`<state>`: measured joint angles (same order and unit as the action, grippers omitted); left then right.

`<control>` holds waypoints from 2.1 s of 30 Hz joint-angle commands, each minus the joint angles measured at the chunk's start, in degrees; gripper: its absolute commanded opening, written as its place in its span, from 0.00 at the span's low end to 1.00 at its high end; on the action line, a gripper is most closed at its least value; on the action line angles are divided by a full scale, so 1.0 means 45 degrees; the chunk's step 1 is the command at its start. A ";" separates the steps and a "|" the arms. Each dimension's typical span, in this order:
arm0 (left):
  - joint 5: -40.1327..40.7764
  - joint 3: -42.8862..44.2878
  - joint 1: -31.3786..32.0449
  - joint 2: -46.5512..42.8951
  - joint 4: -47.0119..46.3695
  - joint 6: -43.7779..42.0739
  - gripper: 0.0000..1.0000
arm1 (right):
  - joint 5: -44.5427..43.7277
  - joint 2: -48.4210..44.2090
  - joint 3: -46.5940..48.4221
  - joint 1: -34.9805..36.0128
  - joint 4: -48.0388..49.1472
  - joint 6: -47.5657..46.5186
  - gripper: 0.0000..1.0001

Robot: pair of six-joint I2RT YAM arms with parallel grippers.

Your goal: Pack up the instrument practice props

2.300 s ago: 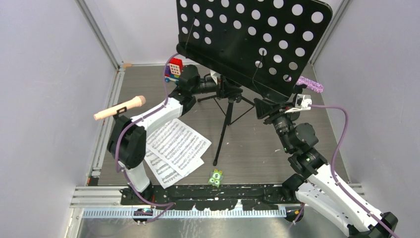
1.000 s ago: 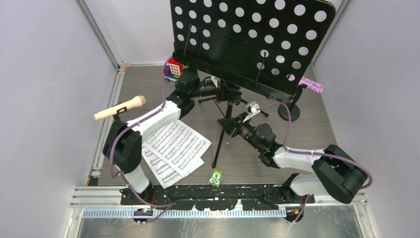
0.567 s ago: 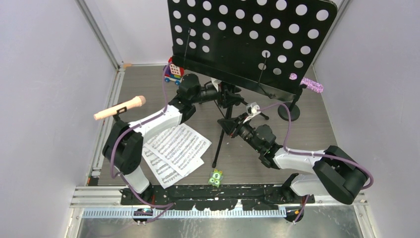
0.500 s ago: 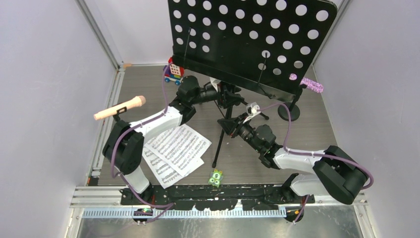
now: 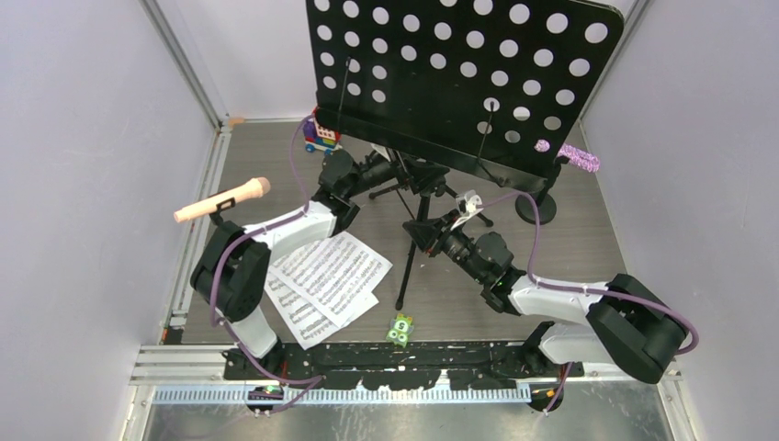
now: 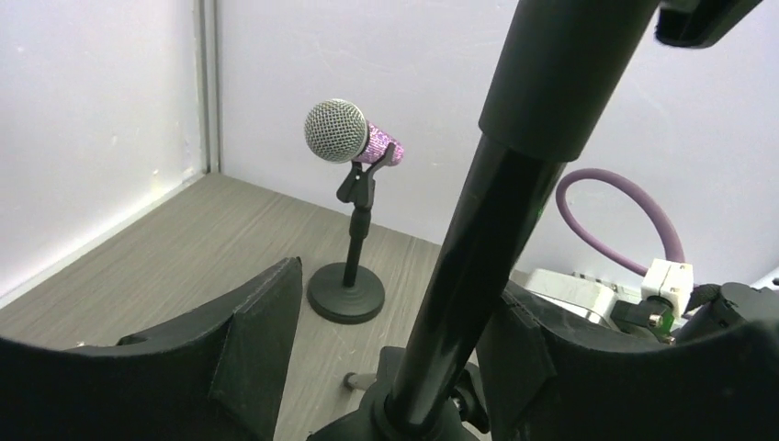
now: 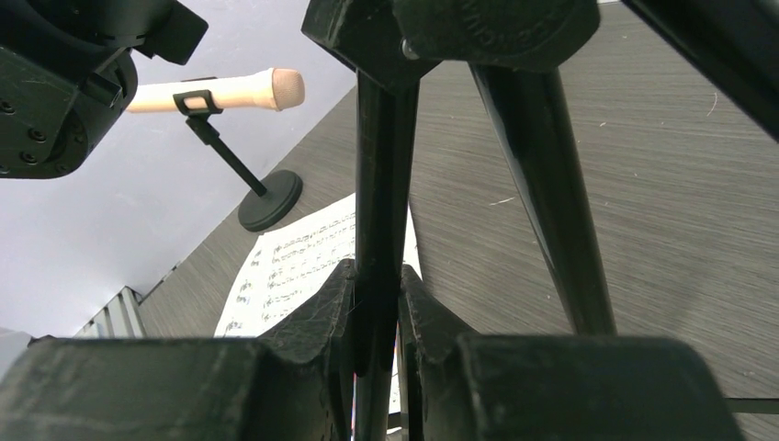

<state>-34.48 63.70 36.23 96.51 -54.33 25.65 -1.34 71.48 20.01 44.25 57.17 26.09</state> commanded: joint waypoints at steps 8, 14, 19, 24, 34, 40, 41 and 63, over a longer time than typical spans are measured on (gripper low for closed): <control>0.0042 -0.0227 -0.0691 0.0675 -0.5132 0.3126 0.60 | -0.0285 -0.0713 0.0108 0.0010 0.0861 -0.1101 0.01; -0.0055 0.0351 -0.1055 0.1271 -0.6151 0.4295 0.44 | -0.0310 -0.0896 0.0090 0.0012 0.0617 -0.1225 0.01; -0.0498 0.1322 -0.1241 0.1444 -0.6053 0.4754 0.49 | -0.0335 -0.1092 0.0003 0.0000 0.0432 -0.1406 0.01; -0.0596 0.1892 -0.1331 0.1403 -0.5562 0.4706 0.53 | -0.0334 -0.1411 -0.0054 0.0002 0.0108 -0.1943 0.01; -0.1737 0.3051 -0.1298 0.1522 -0.4166 0.4725 0.23 | 0.0819 -0.2356 0.0969 0.0030 -0.0976 -0.5233 0.01; -0.2188 0.3061 -0.1236 0.1541 -0.3867 0.4827 0.19 | 0.1336 -0.2474 0.1469 0.0049 -0.1191 -0.6379 0.01; -0.2290 0.3111 -0.1193 0.1537 -0.3673 0.4818 0.18 | 0.1279 -0.2427 0.1412 0.0037 -0.0911 -0.6439 0.01; -0.3181 0.2440 -0.0668 0.0762 -0.1716 0.3655 0.09 | -0.0539 -0.3843 0.0644 0.0064 -0.1903 -0.6732 0.63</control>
<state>-52.49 74.76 33.01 103.35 -61.69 42.15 -2.61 61.65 23.07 43.94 50.70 -3.97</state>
